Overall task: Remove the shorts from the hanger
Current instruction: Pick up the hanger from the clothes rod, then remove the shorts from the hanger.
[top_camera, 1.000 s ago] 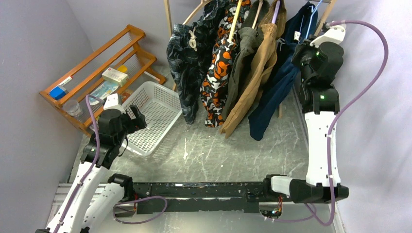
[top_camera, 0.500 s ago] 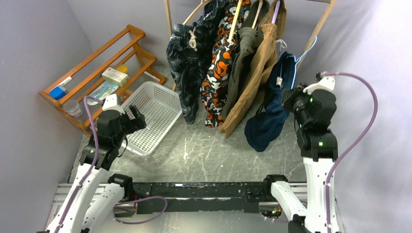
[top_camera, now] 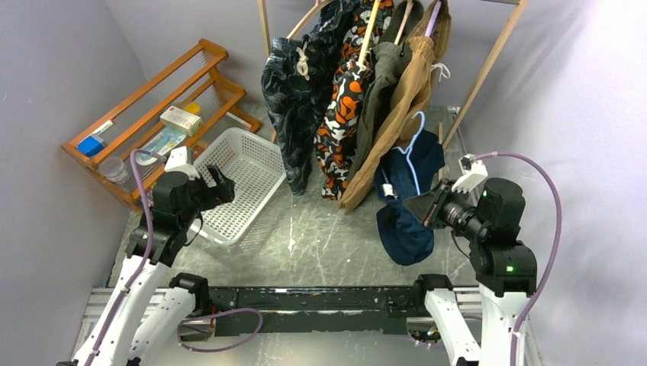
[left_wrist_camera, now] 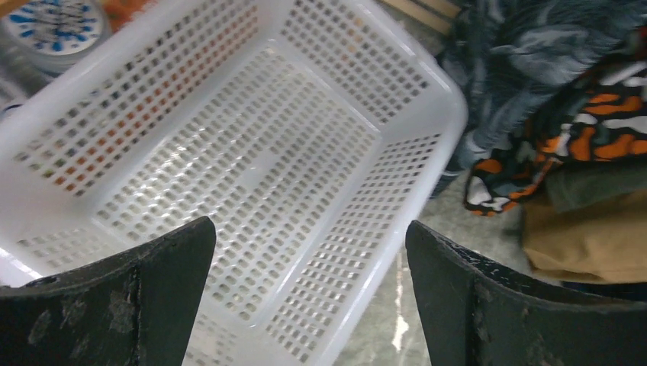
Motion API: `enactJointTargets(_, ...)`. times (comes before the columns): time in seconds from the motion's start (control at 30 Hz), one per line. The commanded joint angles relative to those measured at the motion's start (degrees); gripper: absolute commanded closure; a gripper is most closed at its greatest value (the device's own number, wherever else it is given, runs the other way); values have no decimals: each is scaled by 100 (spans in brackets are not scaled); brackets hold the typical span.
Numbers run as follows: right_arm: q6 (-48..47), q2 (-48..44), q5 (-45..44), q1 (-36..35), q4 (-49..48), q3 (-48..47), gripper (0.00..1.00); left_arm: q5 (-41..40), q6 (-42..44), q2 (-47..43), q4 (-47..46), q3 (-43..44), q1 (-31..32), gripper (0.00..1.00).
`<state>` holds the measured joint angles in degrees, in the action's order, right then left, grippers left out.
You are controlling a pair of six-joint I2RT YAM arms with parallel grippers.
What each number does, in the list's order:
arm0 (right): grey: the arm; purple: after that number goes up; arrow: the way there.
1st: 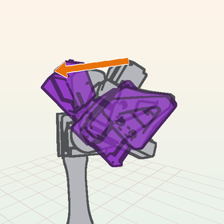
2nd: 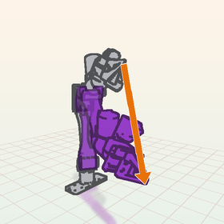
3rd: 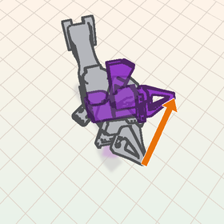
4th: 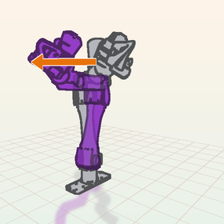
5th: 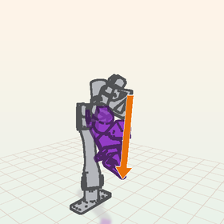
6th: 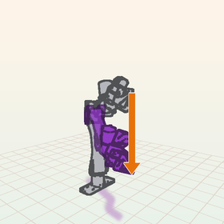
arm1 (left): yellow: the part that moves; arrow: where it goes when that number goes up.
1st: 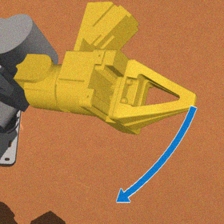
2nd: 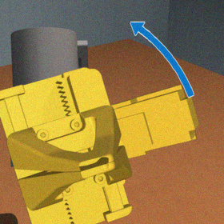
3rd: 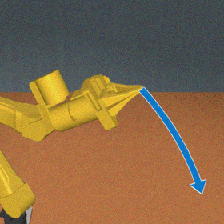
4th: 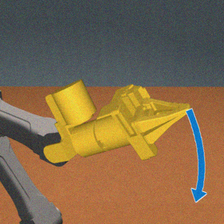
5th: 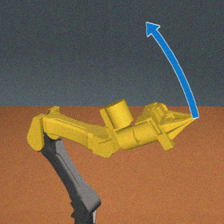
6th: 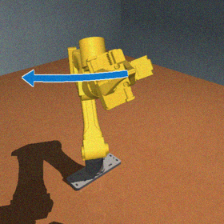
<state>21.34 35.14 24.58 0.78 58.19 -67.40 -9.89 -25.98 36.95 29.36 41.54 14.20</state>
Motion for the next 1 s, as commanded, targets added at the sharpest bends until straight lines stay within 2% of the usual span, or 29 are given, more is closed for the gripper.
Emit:
enactJointTargets(0.0,-419,7,2151,-37,305,-500,100,1118,-257,-66,-590,41,22,1)
enactJointTargets(0.13,-298,-68,3119,-112,-19,-665,100,1465,-132,3,-366,395,22,1)
enactJointTargets(0.23,151,-82,4361,-108,-757,-480,100,1620,18,-64,-254,591,22,1)
enactJointTargets(0.3,720,-166,4687,-108,-1424,-330,100,1814,64,-135,-282,674,22,1)
enactJointTargets(0.53,1156,87,4700,-82,-2512,109,100,2363,169,-325,-408,896,22,1)
enactJointTargets(0.7,213,652,4171,-86,-2087,308,100,2630,181,-373,-477,1044,22,1)
enactJointTargets(0.83,-167,1323,4115,-187,-2693,934,100,2966,87,-178,-822,1137,22,1)
enactJointTargets(0.9,-589,1835,3934,-636,-2449,665,100,2961,-13,153,-668,1494,22,1)
enactJointTargets(0.97,-907,2242,3495,-1471,-2471,453,100,2876,-169,559,-404,2013,20,1)
